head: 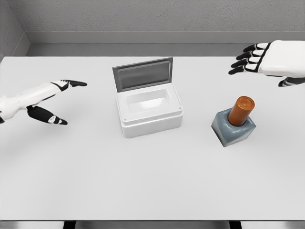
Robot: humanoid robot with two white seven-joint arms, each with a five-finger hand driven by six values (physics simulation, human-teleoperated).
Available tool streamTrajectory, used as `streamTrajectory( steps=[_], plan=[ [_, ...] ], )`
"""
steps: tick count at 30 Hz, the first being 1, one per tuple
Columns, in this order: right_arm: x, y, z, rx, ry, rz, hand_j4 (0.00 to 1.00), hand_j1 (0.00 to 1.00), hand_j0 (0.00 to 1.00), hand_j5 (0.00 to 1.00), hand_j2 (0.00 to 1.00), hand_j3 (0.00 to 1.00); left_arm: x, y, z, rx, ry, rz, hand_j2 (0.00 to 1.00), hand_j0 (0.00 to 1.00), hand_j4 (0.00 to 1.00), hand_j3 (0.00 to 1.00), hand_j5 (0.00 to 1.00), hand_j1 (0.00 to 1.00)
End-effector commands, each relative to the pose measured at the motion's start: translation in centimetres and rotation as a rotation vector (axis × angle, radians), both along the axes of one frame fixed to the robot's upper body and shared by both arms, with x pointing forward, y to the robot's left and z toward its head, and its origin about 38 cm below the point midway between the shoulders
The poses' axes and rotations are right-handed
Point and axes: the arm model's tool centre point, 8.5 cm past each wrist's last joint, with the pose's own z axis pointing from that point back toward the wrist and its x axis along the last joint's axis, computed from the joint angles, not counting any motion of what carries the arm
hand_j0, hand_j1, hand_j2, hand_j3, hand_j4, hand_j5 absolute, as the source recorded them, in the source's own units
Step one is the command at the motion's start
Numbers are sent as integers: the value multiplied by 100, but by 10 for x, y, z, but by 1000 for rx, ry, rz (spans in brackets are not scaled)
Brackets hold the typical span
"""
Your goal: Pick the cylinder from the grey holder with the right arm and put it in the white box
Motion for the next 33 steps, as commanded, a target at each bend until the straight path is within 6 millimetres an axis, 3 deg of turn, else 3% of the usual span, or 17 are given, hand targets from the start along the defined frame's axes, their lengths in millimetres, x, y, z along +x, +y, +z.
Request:
streamTrajectory(
  steps=[1, 4, 7, 12, 14, 17, 20, 33],
  plan=[
    [0, 1, 1, 6, 0, 0, 100, 100, 100, 100, 100, 100, -4, -4, -8, -25, 43, -10, 100, 100, 100, 100, 100, 100],
    [0, 0, 1, 7, -1, -1, 100, 100, 100, 100, 100, 100, -8, -8, -16, -45, 78, -21, 100, 100, 100, 100, 100, 100],
    [0, -1, -3, 5, 11, -6, 100, 100, 100, 100, 100, 100, -22, -9, -44, -175, 247, 3, 100, 100, 100, 100, 100, 100],
    [-1, 2, -26, -20, 68, 3, 100, 100, 100, 100, 100, 100, -21, -13, -49, -225, 266, 17, 100, 100, 100, 100, 100, 100],
    [2, 9, -34, -39, 71, 19, 100, 100, 100, 100, 100, 100, -23, -14, -58, -326, 345, 47, 100, 100, 100, 100, 100, 100],
    [1, 13, -44, -52, 93, 29, 100, 100, 100, 100, 100, 100, -19, -16, -51, -364, 370, 20, 100, 100, 100, 100, 100, 100],
    [2, 17, -49, -56, 100, 38, 100, 100, 100, 100, 100, 100, -20, -28, -39, -417, 461, -124, 100, 100, 100, 100, 100, 100],
    [4, 27, -73, -90, 132, 61, 100, 100, 100, 100, 100, 100, -13, -28, -29, -426, 435, -126, 100, 100, 100, 100, 100, 100]
  ],
)
